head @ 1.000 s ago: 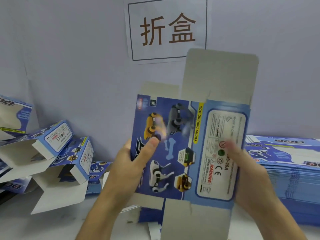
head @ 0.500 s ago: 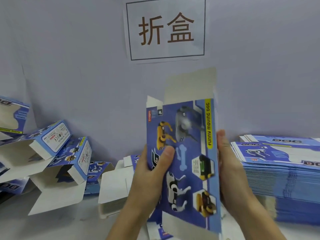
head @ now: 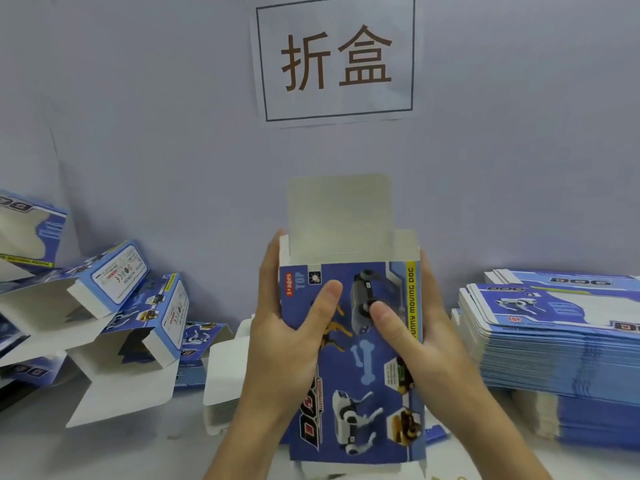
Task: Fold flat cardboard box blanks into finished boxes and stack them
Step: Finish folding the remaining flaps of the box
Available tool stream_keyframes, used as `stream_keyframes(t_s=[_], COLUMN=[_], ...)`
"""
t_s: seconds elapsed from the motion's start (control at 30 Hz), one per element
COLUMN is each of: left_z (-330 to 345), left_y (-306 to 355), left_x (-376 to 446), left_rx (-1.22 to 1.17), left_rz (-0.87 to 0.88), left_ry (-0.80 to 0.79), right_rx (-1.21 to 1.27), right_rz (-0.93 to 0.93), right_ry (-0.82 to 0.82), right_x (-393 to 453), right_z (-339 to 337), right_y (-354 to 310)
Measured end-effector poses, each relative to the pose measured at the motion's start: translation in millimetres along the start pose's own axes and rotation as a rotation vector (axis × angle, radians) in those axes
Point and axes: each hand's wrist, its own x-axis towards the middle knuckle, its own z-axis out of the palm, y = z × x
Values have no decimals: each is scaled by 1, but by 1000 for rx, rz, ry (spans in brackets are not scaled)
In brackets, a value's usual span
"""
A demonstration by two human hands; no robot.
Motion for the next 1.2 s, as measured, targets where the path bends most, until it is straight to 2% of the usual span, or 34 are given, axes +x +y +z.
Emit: stream_keyframes(t_s=[0.13, 0.27, 0.4, 0.5, 0.57, 0.67, 0.8, 0.9, 1.0, 1.07, 1.2], left_z=[-1, 6, 7, 1, -1, -2, 1, 0, -5, -9, -22], left_y=[-4, -8, -2, 0, 1, 3, 9, 7, 9, 7, 8], left_x=[-3, -9, -6, -1, 0, 0, -3, -1, 3, -1, -6], left_rx=[-32, -159, -126, -96, -142, -235, -299, -350, -193, -42, 33], left_rz=[-19, -57, -91, -82, -102, -123, -55, -96, -192, -116, -75], left_ry=[11, 40, 18, -35, -52, -40, 18, 92, -28, -131, -242], right_rx=[96, 162, 140, 148, 190, 203, 348, 445, 326, 350, 427], right_rz=[113, 156, 186, 202, 231, 236, 190, 184, 213, 211, 192], right_ry=[-31, 71, 222, 199, 225, 157, 162, 201, 98, 44, -15], right_x=[10, 18, 11, 11, 9, 10, 6, 5, 6, 5, 0], right_z=[0, 2, 1, 1, 1, 3, 8, 5, -3, -4, -14], right_y=[-6, -16, -20, -19, -19, -23, -27, -22, -17, -15, -8])
